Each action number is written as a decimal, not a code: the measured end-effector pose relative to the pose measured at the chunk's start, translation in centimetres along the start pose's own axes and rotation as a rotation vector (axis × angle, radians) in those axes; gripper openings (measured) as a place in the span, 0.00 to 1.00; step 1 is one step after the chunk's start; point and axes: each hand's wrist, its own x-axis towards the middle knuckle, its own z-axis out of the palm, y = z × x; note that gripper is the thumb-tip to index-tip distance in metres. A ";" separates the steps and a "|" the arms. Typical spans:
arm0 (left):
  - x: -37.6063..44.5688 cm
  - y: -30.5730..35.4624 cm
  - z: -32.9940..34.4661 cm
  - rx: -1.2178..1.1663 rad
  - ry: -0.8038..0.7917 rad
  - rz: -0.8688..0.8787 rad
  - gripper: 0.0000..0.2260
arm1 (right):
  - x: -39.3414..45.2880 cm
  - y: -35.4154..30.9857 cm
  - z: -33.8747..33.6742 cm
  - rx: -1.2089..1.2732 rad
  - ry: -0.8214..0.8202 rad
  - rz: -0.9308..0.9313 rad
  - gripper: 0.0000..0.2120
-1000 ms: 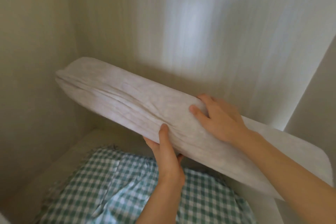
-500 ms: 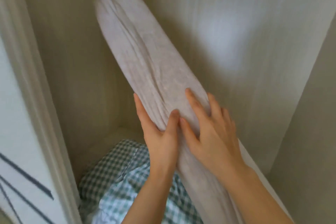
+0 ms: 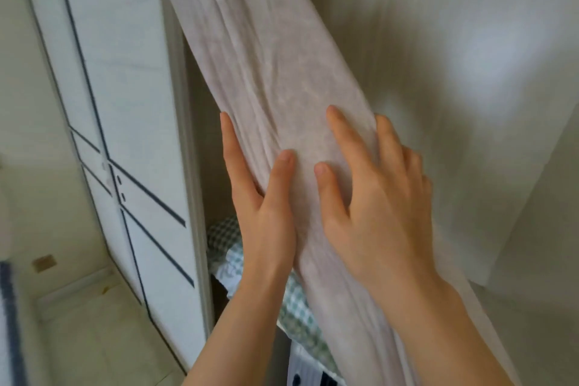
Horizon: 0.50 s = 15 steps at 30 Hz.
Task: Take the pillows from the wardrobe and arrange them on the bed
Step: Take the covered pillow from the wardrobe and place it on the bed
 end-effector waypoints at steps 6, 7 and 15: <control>-2.4 5.0 -2.3 0.077 -0.001 0.014 0.25 | -2.9 -1.5 -2.1 0.282 -0.062 0.044 0.37; -2.6 5.5 -2.4 0.097 -0.010 0.010 0.25 | -3.2 -1.5 -2.1 0.319 -0.098 0.062 0.40; -5.1 6.8 -3.6 0.411 -0.112 -0.067 0.25 | -6.7 -0.8 -0.4 0.641 -0.501 0.276 0.58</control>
